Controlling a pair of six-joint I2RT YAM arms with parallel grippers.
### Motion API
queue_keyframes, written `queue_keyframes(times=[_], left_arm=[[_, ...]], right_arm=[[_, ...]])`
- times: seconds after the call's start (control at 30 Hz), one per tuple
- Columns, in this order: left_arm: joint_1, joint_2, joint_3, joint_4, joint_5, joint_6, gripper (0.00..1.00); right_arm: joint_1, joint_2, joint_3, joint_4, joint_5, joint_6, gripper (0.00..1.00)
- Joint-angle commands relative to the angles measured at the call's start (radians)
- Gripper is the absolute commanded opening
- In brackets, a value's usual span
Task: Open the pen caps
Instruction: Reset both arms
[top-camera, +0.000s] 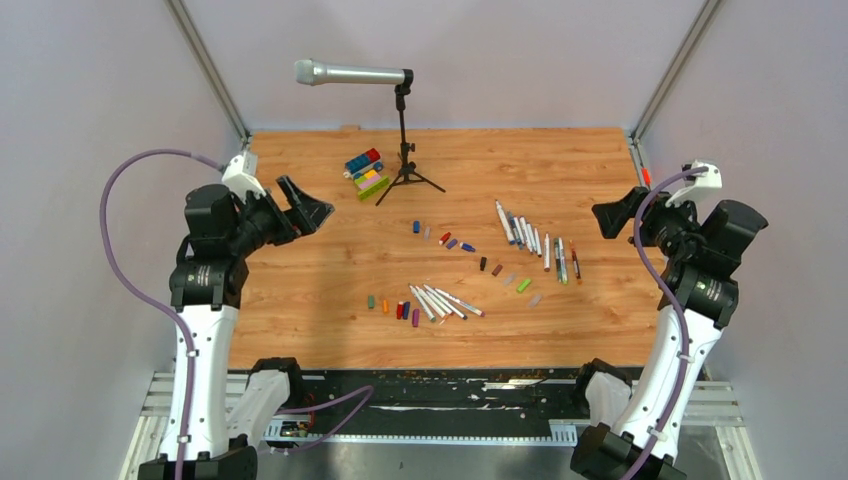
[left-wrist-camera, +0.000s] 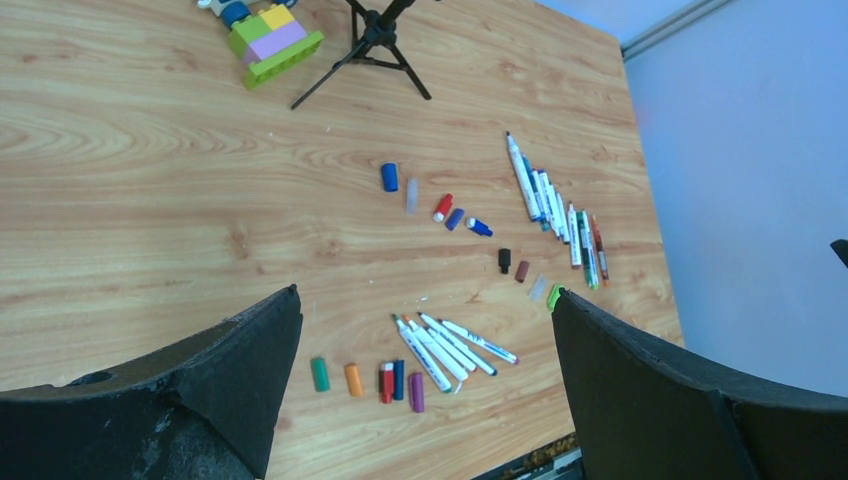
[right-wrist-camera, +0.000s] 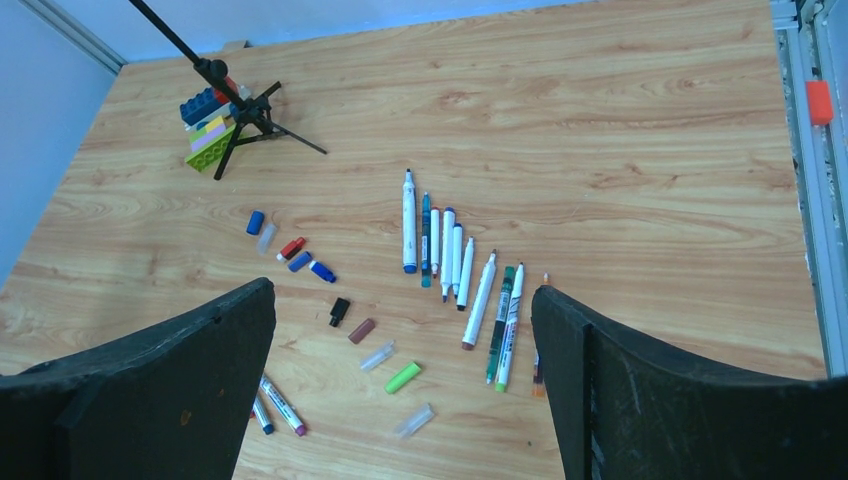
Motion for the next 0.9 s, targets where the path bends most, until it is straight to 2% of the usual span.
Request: queue_keyframes(times=[0.0, 0.87], left_arm=[[0.006, -0.02, -0.017, 0.012, 0.001, 0.018, 1.0], [0.006, -0.03, -0.05, -0.004, -0.015, 0.048, 1.0]], right_arm=[[-0.003, -0.015, -0.008, 0.028, 0.023, -0.006, 1.0], [-0.003, -0.013, -0.015, 0.001, 0.086, 0.005, 1.0]])
